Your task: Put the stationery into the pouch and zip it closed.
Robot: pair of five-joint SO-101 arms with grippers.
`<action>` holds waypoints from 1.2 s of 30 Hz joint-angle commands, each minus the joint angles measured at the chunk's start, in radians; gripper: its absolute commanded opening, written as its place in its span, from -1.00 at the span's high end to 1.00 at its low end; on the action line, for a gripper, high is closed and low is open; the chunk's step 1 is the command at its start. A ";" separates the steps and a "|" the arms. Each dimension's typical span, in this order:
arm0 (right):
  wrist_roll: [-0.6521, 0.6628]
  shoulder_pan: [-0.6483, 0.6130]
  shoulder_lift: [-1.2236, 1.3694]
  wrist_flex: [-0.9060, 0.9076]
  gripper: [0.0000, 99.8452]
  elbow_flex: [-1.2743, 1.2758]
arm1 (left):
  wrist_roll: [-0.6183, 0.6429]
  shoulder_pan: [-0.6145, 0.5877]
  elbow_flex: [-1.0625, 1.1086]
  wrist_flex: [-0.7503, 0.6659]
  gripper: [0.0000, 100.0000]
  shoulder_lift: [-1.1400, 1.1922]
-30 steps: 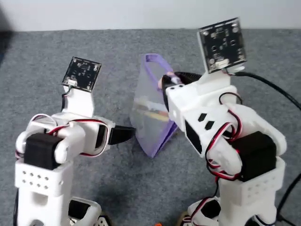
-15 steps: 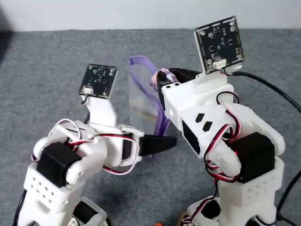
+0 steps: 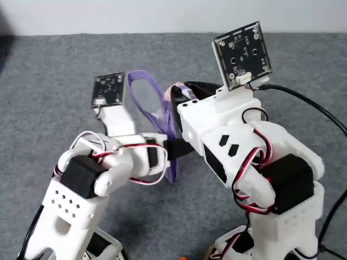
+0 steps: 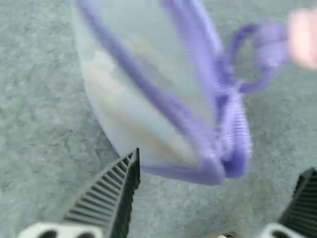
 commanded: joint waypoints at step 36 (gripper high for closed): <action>-0.003 0.084 -0.128 0.154 0.98 -0.008 | -0.379 -0.265 -0.015 -0.008 0.98 -0.063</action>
